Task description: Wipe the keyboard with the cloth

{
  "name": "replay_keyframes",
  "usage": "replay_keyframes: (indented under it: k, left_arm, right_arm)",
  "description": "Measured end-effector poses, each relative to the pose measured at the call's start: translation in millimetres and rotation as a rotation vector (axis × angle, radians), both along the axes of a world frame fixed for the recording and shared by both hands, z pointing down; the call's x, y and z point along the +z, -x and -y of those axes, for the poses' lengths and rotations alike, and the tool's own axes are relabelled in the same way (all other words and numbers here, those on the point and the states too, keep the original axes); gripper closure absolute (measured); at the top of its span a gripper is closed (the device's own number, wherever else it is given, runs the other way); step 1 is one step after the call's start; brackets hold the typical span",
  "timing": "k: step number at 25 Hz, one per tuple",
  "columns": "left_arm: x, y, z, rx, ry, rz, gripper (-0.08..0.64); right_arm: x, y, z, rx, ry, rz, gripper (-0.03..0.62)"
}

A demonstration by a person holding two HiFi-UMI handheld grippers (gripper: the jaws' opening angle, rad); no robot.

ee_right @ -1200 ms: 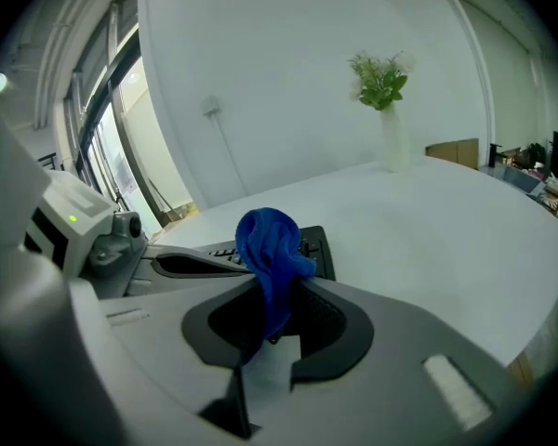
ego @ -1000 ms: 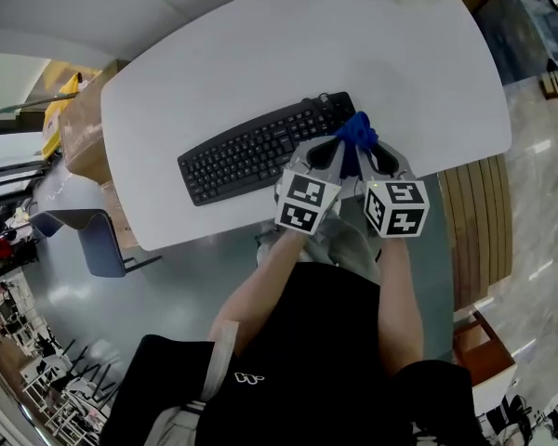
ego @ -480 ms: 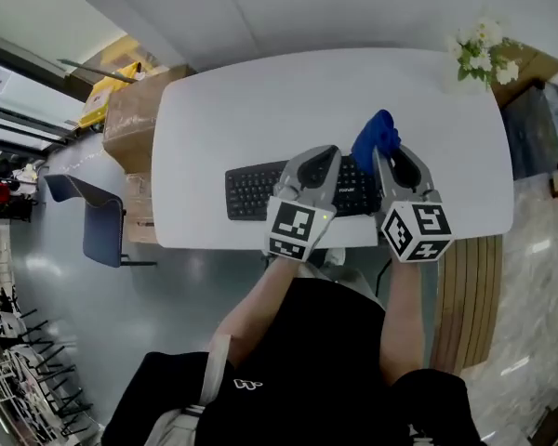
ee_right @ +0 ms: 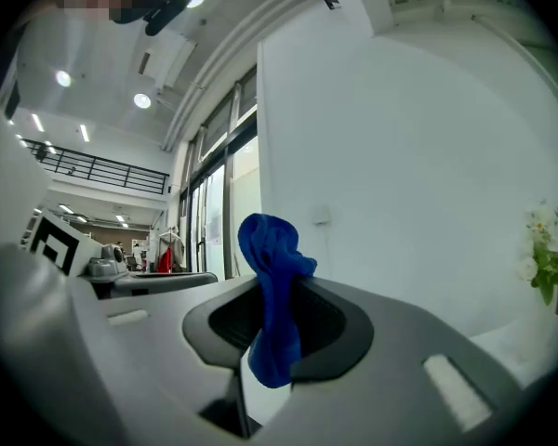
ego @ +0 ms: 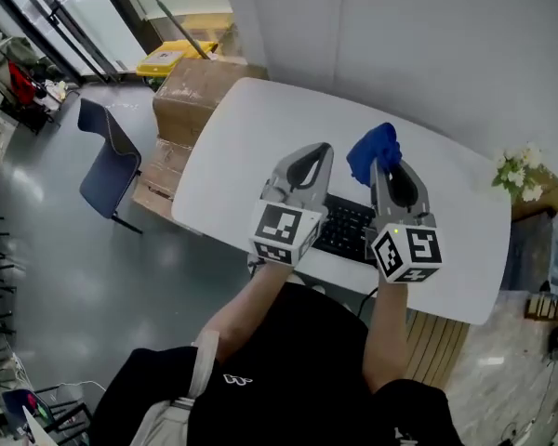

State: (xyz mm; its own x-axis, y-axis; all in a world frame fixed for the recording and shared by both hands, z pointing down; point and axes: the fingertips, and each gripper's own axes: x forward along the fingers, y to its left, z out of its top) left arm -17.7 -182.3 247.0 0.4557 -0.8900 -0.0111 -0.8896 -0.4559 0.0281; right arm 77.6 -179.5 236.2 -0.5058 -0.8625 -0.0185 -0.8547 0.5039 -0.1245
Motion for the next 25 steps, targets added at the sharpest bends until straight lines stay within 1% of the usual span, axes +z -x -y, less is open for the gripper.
replay_keyframes:
  k: [2, 6, 10, 17, 22, 25]
  left_arm:
    - [-6, 11, -3, -0.02, -0.025, 0.005, 0.563]
    - [-13, 23, -5, -0.038, -0.046, 0.018, 0.563]
    - [-13, 25, -4, -0.049, -0.031, 0.027, 0.563]
    - [-8, 11, -2, -0.048, -0.016, 0.024, 0.563]
    - [-13, -4, 1, -0.036, -0.005, 0.003, 0.563]
    - [-5, -13, 4, -0.008, 0.018, -0.018, 0.563]
  right_arm:
    - [-8, 13, -2, -0.029, -0.017, 0.002, 0.517]
    - [-21, 31, -4, -0.059, -0.052, 0.009, 0.517]
    - [-21, 33, -8, -0.053, -0.059, -0.001, 0.517]
    - [-18, 9, -9, 0.005, -0.054, -0.017, 0.517]
    - [-14, -9, -9, 0.035, -0.045, -0.026, 0.517]
    - [-12, -17, -7, 0.041, -0.042, -0.031, 0.517]
